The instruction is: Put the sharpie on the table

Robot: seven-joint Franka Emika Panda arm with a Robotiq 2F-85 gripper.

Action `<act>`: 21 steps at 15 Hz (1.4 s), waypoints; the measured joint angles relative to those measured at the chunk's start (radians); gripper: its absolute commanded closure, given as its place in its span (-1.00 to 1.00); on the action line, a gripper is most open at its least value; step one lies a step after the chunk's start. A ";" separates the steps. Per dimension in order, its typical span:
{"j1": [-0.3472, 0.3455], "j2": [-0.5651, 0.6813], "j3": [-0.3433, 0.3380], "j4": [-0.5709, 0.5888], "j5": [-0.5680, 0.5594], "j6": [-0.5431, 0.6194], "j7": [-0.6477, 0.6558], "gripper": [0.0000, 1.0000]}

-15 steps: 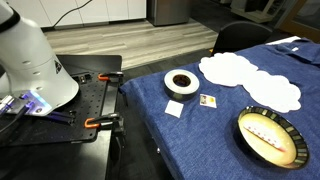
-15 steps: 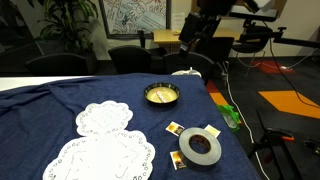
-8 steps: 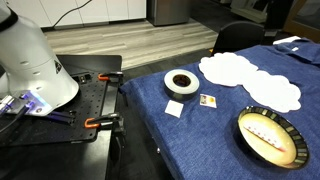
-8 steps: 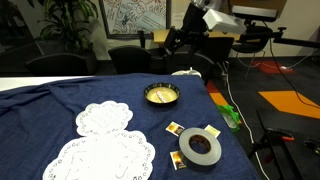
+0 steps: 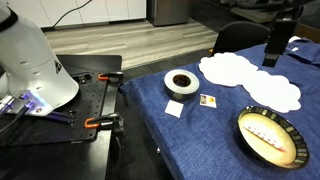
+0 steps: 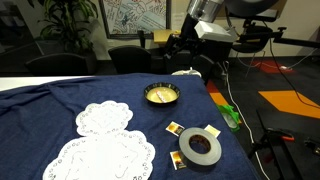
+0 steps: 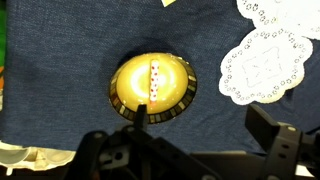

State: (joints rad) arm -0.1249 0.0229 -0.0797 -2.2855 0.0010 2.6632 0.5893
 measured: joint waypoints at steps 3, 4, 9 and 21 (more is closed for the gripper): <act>0.001 0.002 -0.001 0.000 0.000 0.000 0.004 -1.00; 0.001 0.005 -0.003 0.002 0.003 0.000 0.005 -1.00; 0.001 0.080 -0.028 0.072 0.000 -0.001 0.088 -1.00; 0.018 0.408 -0.112 0.334 0.020 -0.064 0.199 -1.00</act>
State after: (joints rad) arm -0.1072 0.4309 -0.1914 -1.9513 0.0211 2.5988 0.7886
